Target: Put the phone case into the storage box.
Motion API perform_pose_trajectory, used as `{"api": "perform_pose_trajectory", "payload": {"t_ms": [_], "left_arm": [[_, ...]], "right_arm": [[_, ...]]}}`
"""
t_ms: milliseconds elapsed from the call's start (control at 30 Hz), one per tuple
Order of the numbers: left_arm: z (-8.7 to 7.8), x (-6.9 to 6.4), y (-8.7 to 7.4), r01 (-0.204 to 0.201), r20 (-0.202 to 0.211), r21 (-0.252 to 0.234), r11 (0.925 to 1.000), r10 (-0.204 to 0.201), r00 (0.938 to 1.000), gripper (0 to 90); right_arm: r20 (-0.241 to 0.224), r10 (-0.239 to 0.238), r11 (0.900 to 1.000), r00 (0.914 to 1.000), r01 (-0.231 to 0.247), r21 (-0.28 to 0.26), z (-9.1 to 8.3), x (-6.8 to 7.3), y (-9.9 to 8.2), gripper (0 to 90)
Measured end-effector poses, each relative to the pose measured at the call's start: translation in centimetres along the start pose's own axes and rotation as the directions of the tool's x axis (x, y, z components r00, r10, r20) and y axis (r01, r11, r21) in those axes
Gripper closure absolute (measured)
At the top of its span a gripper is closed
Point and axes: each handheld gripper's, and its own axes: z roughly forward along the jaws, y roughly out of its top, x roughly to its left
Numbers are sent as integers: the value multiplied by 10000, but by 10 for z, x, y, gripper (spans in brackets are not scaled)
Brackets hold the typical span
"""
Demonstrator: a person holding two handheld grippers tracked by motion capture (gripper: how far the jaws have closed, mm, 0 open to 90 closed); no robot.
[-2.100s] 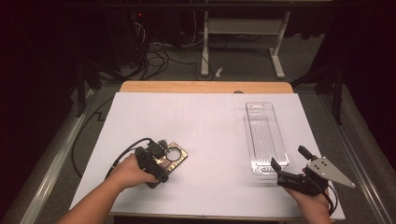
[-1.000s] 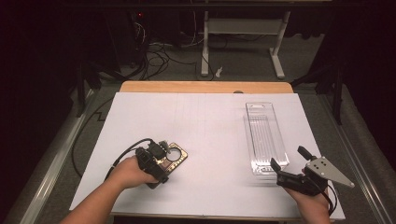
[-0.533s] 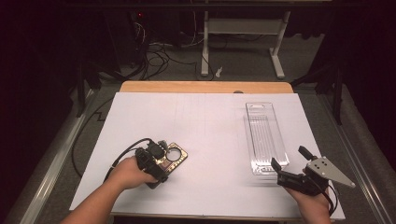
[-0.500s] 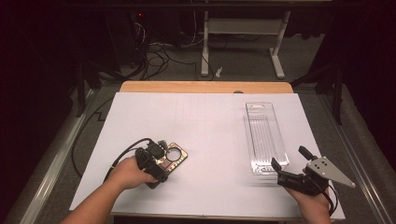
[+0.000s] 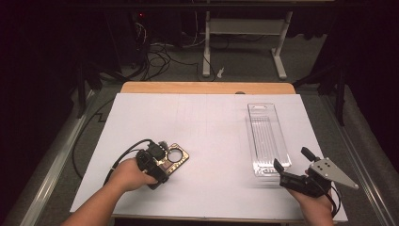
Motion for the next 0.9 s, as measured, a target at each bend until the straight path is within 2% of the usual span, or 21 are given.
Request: {"api": "perform_pose_trajectory", "payload": {"t_ms": [233,333,500,600,633,800,900], "left_arm": [[-2,0,-1,-40,49,-131,9999,41,10000,129],[-2,1,-1,74,135,-251,9997,-71,9999,130],[-5,3,0,208,338,-432,9989,-193,9992,131],[-7,3,1,415,665,-554,9976,-377,9971,131],[-8,3,1,369,698,-572,9977,-329,9970,131],[-13,4,2,416,926,-970,9944,-326,9952,131],[-16,5,2,474,1126,-1337,9899,-324,9931,131]], "right_arm": [[27,12,10000,10000,-12,-16,-1,-1,0,2],[21,16,10000,10000,-16,-13,-1,0,0,2],[35,22,10000,10000,-22,-22,-1,-1,0,2],[43,22,10000,10000,-22,-28,-1,-1,0,2],[41,17,10000,10000,-17,-26,-1,-1,0,2],[52,32,10000,10000,-31,-50,-1,-1,0,2],[69,49,10000,10000,-49,-26,-1,-2,0,2]]}}
